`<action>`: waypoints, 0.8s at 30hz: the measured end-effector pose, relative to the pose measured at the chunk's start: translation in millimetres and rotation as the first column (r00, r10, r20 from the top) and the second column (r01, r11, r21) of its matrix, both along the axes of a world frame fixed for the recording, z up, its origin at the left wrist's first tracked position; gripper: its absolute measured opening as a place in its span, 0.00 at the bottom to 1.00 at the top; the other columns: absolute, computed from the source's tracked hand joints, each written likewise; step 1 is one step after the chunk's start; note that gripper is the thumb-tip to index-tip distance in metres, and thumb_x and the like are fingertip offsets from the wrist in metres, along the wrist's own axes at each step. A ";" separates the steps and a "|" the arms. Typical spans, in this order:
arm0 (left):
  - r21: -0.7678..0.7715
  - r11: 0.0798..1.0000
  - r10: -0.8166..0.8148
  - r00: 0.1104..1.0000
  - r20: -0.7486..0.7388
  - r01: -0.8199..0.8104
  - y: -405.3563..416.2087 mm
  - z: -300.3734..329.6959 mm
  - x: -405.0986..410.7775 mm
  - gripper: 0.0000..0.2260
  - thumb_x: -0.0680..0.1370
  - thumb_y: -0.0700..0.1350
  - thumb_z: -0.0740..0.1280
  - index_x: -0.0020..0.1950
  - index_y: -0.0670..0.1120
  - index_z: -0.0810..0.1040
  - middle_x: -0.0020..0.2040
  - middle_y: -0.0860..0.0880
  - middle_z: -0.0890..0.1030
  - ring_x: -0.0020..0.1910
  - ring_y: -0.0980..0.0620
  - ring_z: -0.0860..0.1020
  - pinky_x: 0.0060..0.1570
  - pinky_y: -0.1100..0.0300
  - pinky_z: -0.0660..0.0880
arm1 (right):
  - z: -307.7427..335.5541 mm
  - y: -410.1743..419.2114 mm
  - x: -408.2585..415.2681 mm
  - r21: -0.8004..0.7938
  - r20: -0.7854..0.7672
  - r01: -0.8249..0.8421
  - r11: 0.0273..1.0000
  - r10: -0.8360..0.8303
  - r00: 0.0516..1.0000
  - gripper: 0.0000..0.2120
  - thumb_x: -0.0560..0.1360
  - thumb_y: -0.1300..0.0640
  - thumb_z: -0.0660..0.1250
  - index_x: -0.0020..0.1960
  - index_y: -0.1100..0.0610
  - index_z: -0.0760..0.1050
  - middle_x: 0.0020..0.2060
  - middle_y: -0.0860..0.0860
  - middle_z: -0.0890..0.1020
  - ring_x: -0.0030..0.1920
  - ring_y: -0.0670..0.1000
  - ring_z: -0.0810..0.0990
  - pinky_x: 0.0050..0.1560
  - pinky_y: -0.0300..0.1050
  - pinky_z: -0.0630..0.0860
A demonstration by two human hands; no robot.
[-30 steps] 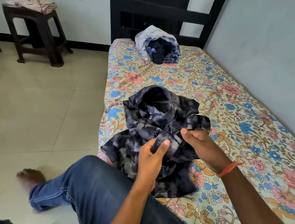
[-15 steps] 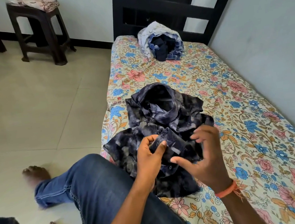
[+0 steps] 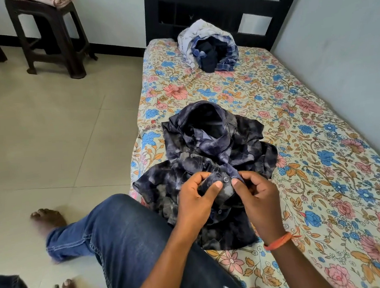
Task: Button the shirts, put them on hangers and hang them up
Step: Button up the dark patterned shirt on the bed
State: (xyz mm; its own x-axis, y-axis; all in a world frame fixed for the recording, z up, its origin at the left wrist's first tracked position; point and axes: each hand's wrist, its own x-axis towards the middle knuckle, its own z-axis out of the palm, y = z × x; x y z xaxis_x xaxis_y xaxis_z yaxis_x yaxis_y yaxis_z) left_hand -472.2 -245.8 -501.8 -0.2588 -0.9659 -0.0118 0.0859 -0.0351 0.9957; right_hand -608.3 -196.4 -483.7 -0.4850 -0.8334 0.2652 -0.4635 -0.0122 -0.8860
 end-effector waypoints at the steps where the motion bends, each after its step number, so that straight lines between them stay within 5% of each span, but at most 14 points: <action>1: -0.020 1.000 0.007 1.000 0.020 -0.006 -0.2 -0.3 0.2 0.04 0.77 0.45 0.71 0.50 0.52 0.80 0.46 0.54 0.84 0.46 0.51 0.82 0.50 0.48 0.80 | -0.4 0.9 0.3 0.006 0.019 -0.007 1.000 0.007 1.000 0.03 0.76 0.59 0.72 0.48 0.51 0.83 0.38 0.46 0.84 0.38 0.47 0.82 0.41 0.49 0.80; 4: -0.133 0.991 0.047 0.988 0.149 -0.028 2.3 -2.0 0.0 0.06 0.77 0.48 0.71 0.53 0.53 0.78 0.46 0.55 0.82 0.45 0.55 0.80 0.47 0.56 0.78 | -2.0 1.6 -0.3 0.006 0.085 -0.007 1.000 0.006 0.996 0.03 0.75 0.57 0.73 0.49 0.53 0.84 0.41 0.47 0.86 0.44 0.49 0.84 0.47 0.55 0.82; 7: -0.365 0.923 0.258 0.902 0.346 -0.124 7.3 -6.3 -2.6 0.17 0.73 0.49 0.75 0.60 0.54 0.75 0.55 0.57 0.73 0.55 0.60 0.72 0.54 0.68 0.70 | -1.4 1.6 3.0 0.006 0.088 -0.026 1.000 0.025 0.996 0.03 0.76 0.58 0.73 0.47 0.51 0.84 0.39 0.48 0.86 0.41 0.51 0.85 0.46 0.58 0.82; 12: -0.614 0.782 0.464 0.756 0.462 -0.105 8.2 -8.9 -4.3 0.12 0.71 0.47 0.77 0.54 0.55 0.83 0.51 0.55 0.75 0.49 0.52 0.70 0.46 0.54 0.71 | -2.3 -0.9 6.9 0.012 0.103 -0.047 0.999 0.045 0.994 0.04 0.75 0.58 0.73 0.48 0.52 0.85 0.39 0.48 0.86 0.41 0.53 0.84 0.45 0.57 0.82; 16: -0.413 0.910 0.199 0.919 0.341 -0.043 5.2 -9.1 -1.0 0.08 0.74 0.46 0.75 0.52 0.52 0.85 0.45 0.57 0.80 0.47 0.59 0.77 0.48 0.57 0.76 | -1.4 -1.3 3.7 0.003 0.180 -0.069 0.998 0.068 0.981 0.04 0.75 0.61 0.72 0.47 0.54 0.85 0.40 0.51 0.86 0.43 0.55 0.84 0.47 0.55 0.81; 19: -0.316 0.948 0.134 0.955 0.263 -0.046 5.1 -5.9 -0.3 0.02 0.73 0.46 0.76 0.45 0.51 0.86 0.40 0.58 0.83 0.41 0.59 0.81 0.43 0.61 0.78 | -4.3 0.2 1.0 0.015 0.152 -0.029 0.999 0.026 0.988 0.02 0.75 0.59 0.74 0.45 0.53 0.84 0.37 0.53 0.85 0.39 0.59 0.82 0.42 0.58 0.80; 24: -0.074 0.997 0.033 0.989 0.142 -0.022 7.3 2.0 -1.8 0.02 0.74 0.45 0.75 0.40 0.50 0.86 0.35 0.57 0.84 0.33 0.60 0.80 0.35 0.68 0.73 | -2.4 0.1 1.7 -0.041 -0.069 0.049 0.998 -0.052 0.996 0.08 0.73 0.62 0.74 0.43 0.50 0.82 0.37 0.43 0.84 0.39 0.43 0.82 0.41 0.39 0.78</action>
